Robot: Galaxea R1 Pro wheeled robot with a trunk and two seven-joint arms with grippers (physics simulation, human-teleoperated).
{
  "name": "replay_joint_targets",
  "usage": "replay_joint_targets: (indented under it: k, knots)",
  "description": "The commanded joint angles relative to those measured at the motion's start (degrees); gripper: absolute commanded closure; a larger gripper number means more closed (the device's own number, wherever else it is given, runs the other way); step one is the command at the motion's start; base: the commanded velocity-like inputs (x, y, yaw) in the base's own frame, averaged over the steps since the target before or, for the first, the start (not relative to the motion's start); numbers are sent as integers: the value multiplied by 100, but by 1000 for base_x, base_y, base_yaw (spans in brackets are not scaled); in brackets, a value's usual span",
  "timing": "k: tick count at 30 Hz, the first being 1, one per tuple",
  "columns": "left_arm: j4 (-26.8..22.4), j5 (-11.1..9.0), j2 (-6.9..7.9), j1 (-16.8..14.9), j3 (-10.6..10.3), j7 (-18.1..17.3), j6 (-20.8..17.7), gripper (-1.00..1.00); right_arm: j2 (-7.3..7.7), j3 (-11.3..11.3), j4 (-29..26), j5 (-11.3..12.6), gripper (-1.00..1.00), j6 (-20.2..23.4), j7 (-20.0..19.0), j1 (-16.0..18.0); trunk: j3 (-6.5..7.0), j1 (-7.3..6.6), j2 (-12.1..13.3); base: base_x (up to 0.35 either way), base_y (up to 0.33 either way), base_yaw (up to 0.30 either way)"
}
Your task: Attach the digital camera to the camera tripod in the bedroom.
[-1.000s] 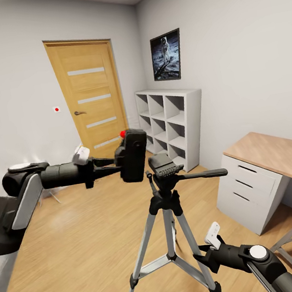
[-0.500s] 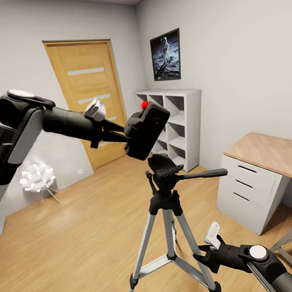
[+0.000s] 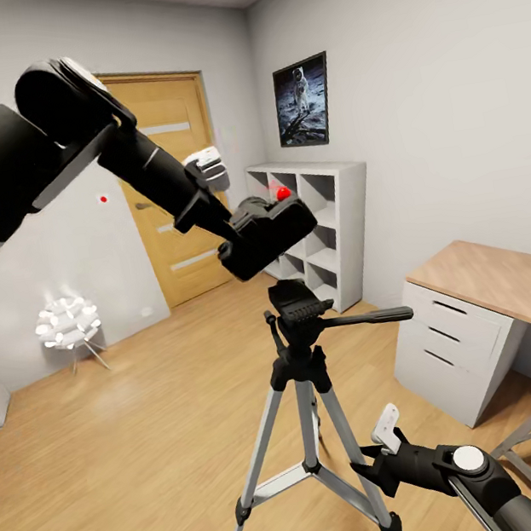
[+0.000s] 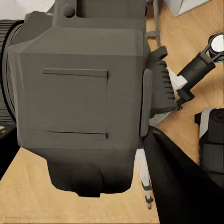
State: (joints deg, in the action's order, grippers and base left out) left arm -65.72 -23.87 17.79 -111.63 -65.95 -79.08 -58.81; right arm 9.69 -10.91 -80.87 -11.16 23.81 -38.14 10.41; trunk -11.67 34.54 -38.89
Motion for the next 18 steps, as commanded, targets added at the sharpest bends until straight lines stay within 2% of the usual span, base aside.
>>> replay_joint_targets:
  k: [1, 2, 3, 6, 8, 12, 14, 16, 18]
  knots:
    - [132, 68, -108, -137, -170, -94, -33, 100, 3, -123, 69, -45, 100, 36, -28, 3, -11, 3, -7, 0, 0, 0]
    - [255, 136, -205, -247, -321, -153, -28, 100, 4, -122, 69, -45, 100, 36, -28, 2, -11, 3, -7, 0, 0, 0]
    - [255, 136, -205, -247, -321, -153, -28, 100, 4, -122, 69, -45, 100, 36, -28, 2, -11, 3, -7, 0, 0, 0]
    - [542, 291, -411, -505, -711, -273, -12, 100, 1, -122, 70, -44, 100, 38, -27, 1, -11, 3, -7, 0, 0, 0]
    - [661, 356, -500, -647, -888, -324, -12, 100, 0, -122, 74, -44, 100, 37, -26, 2, -11, 3, -7, 0, 0, 0]
    - [822, 418, -601, -854, -1161, -391, -24, 100, -1, -122, 78, -42, 100, 41, 0, 4, -11, 3, -7, 0, 0, 0]
    - [858, 421, -618, -885, -1222, -401, -29, 100, -1, -120, 76, -41, 100, 41, 15, 4, -11, 3, -7, 0, 0, 0]
    - [1103, 358, -927, -1263, -1723, -459, -119, 100, -14, -131, 79, -29, 100, 49, 283, 5, -11, 3, -7, 0, 0, 0]
    - [1208, 202, -1026, -1361, -1935, -471, -119, 100, -19, -134, 79, -28, 100, 51, 323, 5, -11, 3, -7, 0, 0, 0]
